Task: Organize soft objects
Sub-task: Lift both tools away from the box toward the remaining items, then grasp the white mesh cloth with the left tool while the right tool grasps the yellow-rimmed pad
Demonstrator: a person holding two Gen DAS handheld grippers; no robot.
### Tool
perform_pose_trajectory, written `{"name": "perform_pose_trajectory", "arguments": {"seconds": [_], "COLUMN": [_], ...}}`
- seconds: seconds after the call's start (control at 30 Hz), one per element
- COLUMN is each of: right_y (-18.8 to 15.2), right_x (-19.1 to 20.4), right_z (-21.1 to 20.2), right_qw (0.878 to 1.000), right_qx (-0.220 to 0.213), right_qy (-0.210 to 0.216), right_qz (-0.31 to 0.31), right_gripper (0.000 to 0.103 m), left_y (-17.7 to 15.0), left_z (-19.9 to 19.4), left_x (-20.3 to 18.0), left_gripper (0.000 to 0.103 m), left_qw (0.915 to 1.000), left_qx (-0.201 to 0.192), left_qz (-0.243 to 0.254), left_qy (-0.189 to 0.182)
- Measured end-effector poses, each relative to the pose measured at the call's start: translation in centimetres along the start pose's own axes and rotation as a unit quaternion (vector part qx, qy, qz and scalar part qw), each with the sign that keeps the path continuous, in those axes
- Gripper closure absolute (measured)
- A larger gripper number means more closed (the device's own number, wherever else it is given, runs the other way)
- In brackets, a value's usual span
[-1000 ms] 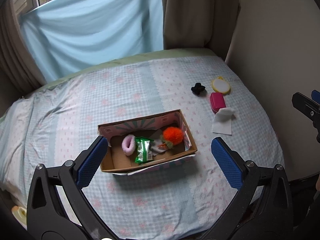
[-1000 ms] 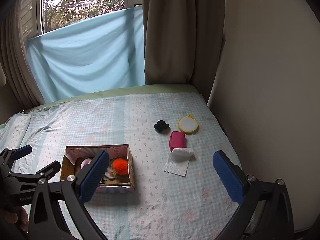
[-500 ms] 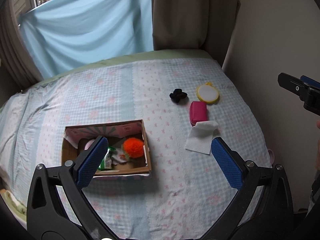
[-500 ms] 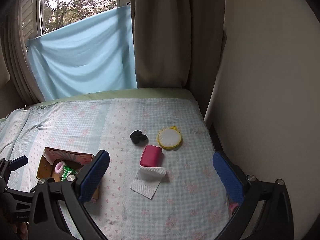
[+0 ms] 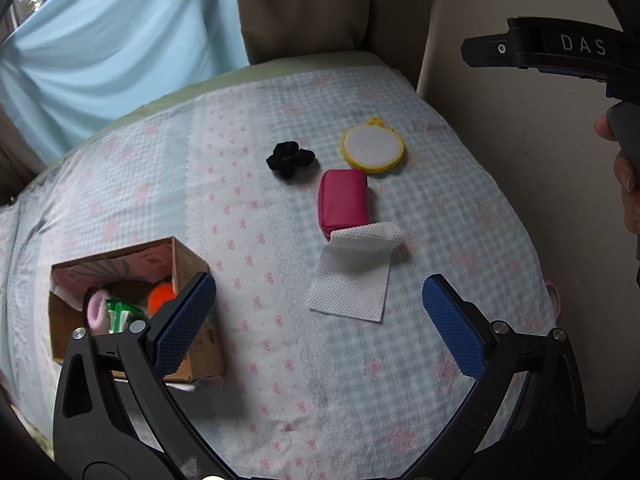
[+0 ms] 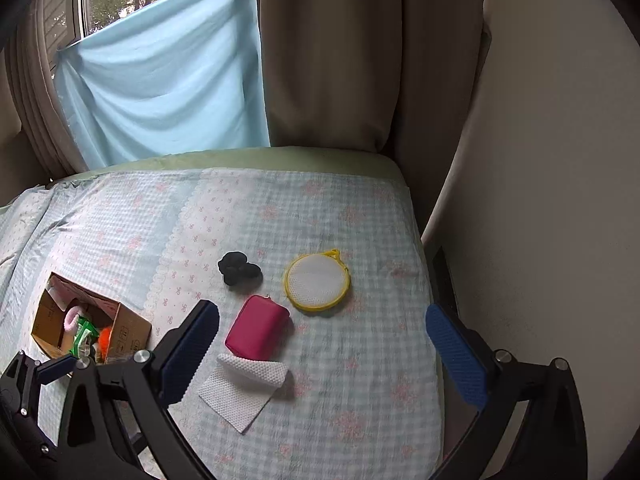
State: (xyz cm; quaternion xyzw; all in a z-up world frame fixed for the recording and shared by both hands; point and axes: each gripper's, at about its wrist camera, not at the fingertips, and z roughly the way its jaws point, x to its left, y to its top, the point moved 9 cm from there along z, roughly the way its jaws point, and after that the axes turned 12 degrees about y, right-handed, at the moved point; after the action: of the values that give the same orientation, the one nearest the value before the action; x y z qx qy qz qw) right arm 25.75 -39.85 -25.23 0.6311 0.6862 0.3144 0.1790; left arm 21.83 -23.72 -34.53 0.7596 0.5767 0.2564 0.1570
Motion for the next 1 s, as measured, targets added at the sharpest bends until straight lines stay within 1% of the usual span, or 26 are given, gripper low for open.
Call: {"name": "perform_pose_trajectory", "arguments": {"seconds": [0.07, 0.23, 0.3, 0.4, 0.5, 0.67, 0.87, 1.0], "right_y": [0.0, -0.8, -1.1, -1.8, -2.2, -2.5, -2.8, -3.6], "right_x": [-0.9, -2.9, -3.6, -4.2, -4.4, -4.8, -5.5, -5.7], "right_z": [1.8, 7.2, 9.8, 13.7, 17.8, 24.2, 30.0, 31.8], "right_qw": [1.000, 1.000, 0.999, 0.997, 0.994, 0.988, 0.983, 0.980], "right_qx": [0.003, 0.020, 0.029, 0.046, 0.063, 0.096, 0.136, 0.155], "right_qy": [0.002, 0.016, 0.022, 0.033, 0.044, 0.058, 0.070, 0.075], "right_qz": [-0.003, -0.015, -0.028, -0.052, -0.076, -0.102, -0.097, -0.101], "right_gripper": [0.000, 0.000, 0.000, 0.000, 0.000, 0.000, 0.000, 0.000], "left_y": [-0.4, -1.6, -2.0, -2.7, -3.1, -3.8, -3.5, -3.1], "left_z": [2.6, 9.0, 11.7, 15.4, 18.3, 20.7, 21.5, 21.7], "left_x": [-1.9, -5.8, -6.7, -7.4, -7.8, -9.2, -9.5, -9.2], "left_gripper": [0.000, 0.000, 0.000, 0.000, 0.000, 0.000, 0.001, 0.009], "left_qw": [0.9999, 0.9995, 0.9992, 0.9985, 0.9978, 0.9963, 0.9966, 0.9969], "left_qx": [0.008, 0.027, 0.036, 0.053, 0.066, 0.085, 0.082, 0.077], "left_qz": [0.002, 0.017, 0.014, 0.009, -0.004, -0.010, -0.012, -0.017], "left_qy": [-0.006, -0.005, -0.004, 0.010, 0.008, 0.008, 0.008, 0.000]}}
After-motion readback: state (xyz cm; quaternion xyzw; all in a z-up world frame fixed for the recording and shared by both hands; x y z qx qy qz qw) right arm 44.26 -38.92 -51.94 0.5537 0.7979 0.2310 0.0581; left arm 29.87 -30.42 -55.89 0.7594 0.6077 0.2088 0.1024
